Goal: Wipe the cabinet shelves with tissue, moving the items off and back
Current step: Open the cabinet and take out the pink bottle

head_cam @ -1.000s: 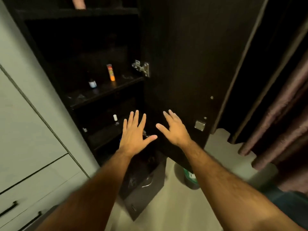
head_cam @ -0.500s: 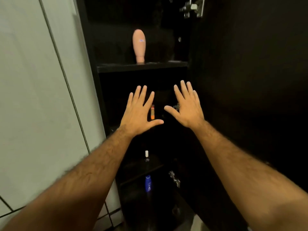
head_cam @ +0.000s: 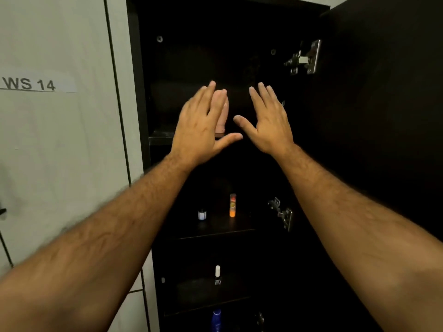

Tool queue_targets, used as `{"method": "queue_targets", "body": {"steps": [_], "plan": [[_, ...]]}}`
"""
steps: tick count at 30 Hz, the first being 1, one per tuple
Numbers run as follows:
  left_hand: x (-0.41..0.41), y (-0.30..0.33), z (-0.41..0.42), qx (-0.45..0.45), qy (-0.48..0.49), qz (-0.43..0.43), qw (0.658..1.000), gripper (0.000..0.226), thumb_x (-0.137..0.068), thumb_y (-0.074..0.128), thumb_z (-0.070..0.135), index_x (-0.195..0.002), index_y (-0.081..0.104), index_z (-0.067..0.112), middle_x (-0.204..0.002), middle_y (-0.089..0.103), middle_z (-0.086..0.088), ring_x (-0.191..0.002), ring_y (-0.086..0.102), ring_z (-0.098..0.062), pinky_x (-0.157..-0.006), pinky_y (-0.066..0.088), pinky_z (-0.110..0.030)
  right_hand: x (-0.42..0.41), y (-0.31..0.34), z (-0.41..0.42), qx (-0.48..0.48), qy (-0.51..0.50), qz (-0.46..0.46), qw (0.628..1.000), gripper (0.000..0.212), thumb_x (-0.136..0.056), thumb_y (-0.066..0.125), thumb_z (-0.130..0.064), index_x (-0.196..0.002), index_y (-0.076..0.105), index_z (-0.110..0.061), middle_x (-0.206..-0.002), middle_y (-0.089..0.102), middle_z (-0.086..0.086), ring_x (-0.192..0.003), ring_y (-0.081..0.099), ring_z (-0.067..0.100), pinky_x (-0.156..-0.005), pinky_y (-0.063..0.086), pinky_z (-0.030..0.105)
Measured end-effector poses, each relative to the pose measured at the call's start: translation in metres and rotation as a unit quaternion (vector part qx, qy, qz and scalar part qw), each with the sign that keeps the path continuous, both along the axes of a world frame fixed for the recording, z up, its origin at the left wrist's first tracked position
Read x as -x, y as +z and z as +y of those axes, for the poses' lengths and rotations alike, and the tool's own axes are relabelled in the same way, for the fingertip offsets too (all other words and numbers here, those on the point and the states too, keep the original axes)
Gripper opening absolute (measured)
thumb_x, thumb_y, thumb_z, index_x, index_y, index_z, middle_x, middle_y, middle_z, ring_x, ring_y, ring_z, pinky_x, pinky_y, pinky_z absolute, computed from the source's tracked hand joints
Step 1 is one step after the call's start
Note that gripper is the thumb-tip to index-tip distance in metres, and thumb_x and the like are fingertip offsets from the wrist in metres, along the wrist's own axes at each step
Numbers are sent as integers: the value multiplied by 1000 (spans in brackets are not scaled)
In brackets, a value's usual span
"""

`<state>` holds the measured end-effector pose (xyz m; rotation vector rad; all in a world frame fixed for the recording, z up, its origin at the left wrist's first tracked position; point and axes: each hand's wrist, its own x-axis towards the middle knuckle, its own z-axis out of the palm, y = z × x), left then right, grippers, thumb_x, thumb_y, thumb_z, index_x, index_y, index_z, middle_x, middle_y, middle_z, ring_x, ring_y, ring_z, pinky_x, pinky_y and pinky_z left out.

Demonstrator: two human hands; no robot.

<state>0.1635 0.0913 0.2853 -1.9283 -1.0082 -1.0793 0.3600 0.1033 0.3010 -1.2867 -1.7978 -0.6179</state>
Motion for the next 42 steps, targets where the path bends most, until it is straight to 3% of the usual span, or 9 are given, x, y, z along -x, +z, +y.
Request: {"method": "queue_targets", "body": {"steps": [8, 11, 14, 17, 21, 25, 29, 36, 42], "plan": [[29, 54, 31, 52, 140, 31, 988, 98, -82, 35, 80, -155, 13, 20, -162, 13, -12, -149, 10, -29, -121, 5, -46, -2, 37, 35, 52, -9, 41, 998, 87, -86, 46, -71, -153, 19, -23, -160, 19, 6, -147, 17, 25, -115, 23, 48], [30, 63, 36, 43, 166, 32, 985, 95, -82, 42, 78, -153, 22, 18, -156, 27, -14, -144, 24, -32, -119, 14, -47, 1, 46, 42, 68, 1, 56, 996, 86, -83, 57, -65, -151, 24, -22, -151, 36, 8, -137, 37, 27, -106, 37, 46], [22, 66, 38, 55, 190, 15, 980, 80, -86, 49, 68, -146, 37, 17, -142, 44, -14, -131, 41, -30, -108, 33, -46, 8, 51, 49, 107, 43, 105, 988, 76, -82, 65, -58, -143, 38, -22, -128, 56, 5, -117, 55, 22, -91, 49, 37], [13, 68, 43, 140, 127, -112, 976, 62, -90, 59, 51, -139, 45, 16, -133, 54, -10, -121, 52, -25, -98, 45, -39, 19, 55, 53, 91, 95, 197, 971, 52, -84, 71, -44, -127, 55, -20, -99, 62, -2, -94, 62, 14, -81, 53, 30], [0, 71, 48, 244, 28, -272, 930, 54, -90, 66, 35, -137, 49, 15, -125, 61, -5, -114, 58, -17, -92, 44, -28, 31, 55, 63, 105, 147, 253, 950, 40, -82, 76, -29, -117, 60, -19, -96, 65, 0, -86, 65, 13, -80, 58, 35], [-13, 68, 54, 303, 13, -305, 903, 47, -90, 66, 25, -135, 51, 16, -127, 60, -4, -112, 59, -16, -92, 46, -30, 36, 54, 62, 204, 169, 295, 918, 43, -82, 76, -18, -121, 56, -19, -105, 61, 0, -84, 66, 13, -64, 59, 31], [-19, 59, 57, 348, -21, -309, 885, 40, -90, 66, 18, -128, 56, 16, -121, 63, -3, -106, 61, -14, -93, 51, -33, 39, 51, 60, 277, 203, 279, 897, 33, -82, 74, -8, -108, 58, -21, -107, 63, 3, -90, 67, 16, -70, 60, 34], [-13, 50, 51, 287, -106, -338, 890, 35, -90, 65, 15, -125, 61, 17, -104, 64, 7, -91, 61, -6, -88, 55, -33, 33, 47, 54, 265, 282, 329, 861, 32, -82, 72, -4, -104, 59, -22, -107, 65, 4, -93, 68, 19, -68, 59, 33], [-16, 41, 31, 273, -215, -380, 857, 33, -94, 60, 15, -126, 58, 17, -101, 59, 16, -97, 62, -4, -86, 57, -32, 36, 41, 28, 225, 327, 388, 832, 26, -84, 72, -10, -104, 61, -23, -105, 66, -2, -90, 67, 12, -65, 59, 29]]}}
